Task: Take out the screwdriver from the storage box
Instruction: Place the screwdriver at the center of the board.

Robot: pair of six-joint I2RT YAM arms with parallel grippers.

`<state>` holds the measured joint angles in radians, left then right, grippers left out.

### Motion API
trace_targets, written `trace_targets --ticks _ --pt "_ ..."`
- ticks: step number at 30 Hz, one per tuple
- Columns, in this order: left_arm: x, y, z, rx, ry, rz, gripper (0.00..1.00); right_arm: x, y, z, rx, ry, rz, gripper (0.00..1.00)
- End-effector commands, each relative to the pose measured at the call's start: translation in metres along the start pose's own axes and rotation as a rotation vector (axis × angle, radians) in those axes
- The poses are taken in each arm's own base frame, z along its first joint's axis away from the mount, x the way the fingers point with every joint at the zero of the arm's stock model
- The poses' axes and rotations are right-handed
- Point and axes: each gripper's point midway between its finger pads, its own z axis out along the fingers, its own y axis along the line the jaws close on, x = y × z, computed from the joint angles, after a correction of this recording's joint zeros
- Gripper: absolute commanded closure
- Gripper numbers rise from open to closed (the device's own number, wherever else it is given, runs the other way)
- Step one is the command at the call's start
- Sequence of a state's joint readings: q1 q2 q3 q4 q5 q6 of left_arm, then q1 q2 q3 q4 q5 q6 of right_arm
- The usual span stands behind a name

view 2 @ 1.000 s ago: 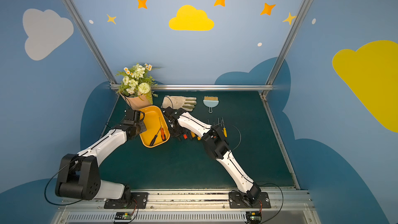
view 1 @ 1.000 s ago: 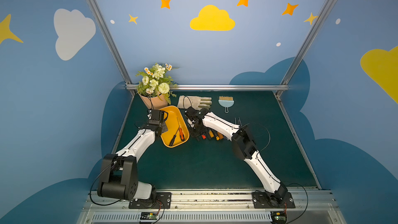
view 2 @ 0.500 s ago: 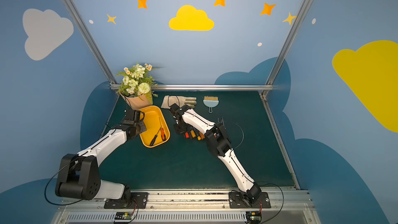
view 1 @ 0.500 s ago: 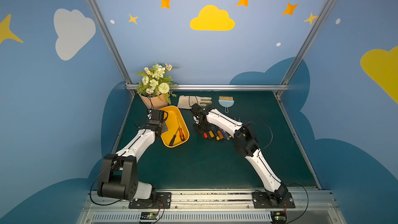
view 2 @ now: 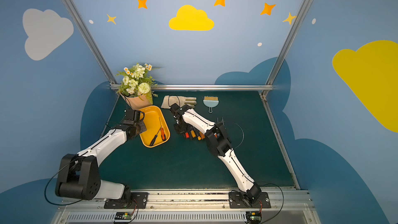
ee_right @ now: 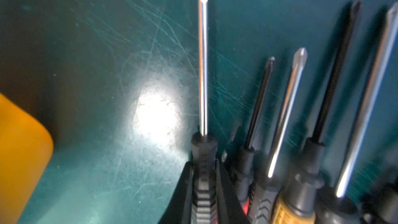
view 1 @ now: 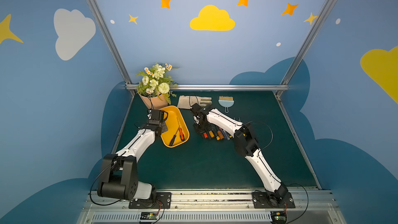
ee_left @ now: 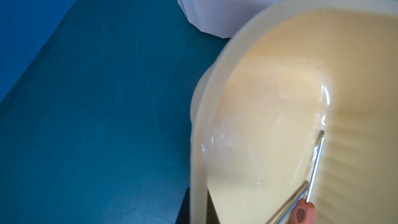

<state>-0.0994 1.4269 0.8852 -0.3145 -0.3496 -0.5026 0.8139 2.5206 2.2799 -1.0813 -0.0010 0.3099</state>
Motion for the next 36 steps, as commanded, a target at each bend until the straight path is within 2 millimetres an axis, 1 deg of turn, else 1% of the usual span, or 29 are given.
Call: trace_targets --ticks 1,3,5,11,15,22,30,33,36 --pt "-0.012 -0.004 -0.004 0.010 -0.017 -0.014 0.98 0.012 -0.010 0.011 0.023 0.067 0.019 0.83" --pt "-0.012 -0.004 -0.005 0.012 -0.018 -0.016 0.98 0.010 -0.008 0.009 0.018 0.061 0.021 0.78" --pt "-0.011 -0.004 -0.004 0.012 -0.015 -0.016 0.98 0.008 -0.006 0.006 0.008 0.052 0.022 0.76" --pt "-0.010 -0.006 -0.002 0.016 -0.009 -0.016 0.98 0.001 0.000 -0.006 -0.023 0.023 0.014 0.74" --pt "-0.011 -0.006 -0.002 0.018 -0.010 -0.018 0.98 -0.006 0.003 -0.018 -0.039 -0.013 0.012 0.72" --pt "-0.012 -0.007 -0.003 0.022 -0.013 -0.018 0.98 -0.018 0.006 -0.043 -0.044 -0.091 0.010 0.71" --pt "-0.011 -0.014 -0.002 0.060 -0.010 -0.014 0.98 -0.025 0.007 -0.076 -0.051 -0.186 0.004 0.70" --pt "-0.012 -0.016 -0.002 0.078 -0.015 -0.014 0.98 -0.027 0.009 -0.090 -0.066 -0.221 0.001 0.69" --pt "-0.012 -0.018 -0.003 0.089 -0.016 -0.008 0.98 -0.028 0.016 -0.102 -0.100 -0.249 -0.016 0.68"
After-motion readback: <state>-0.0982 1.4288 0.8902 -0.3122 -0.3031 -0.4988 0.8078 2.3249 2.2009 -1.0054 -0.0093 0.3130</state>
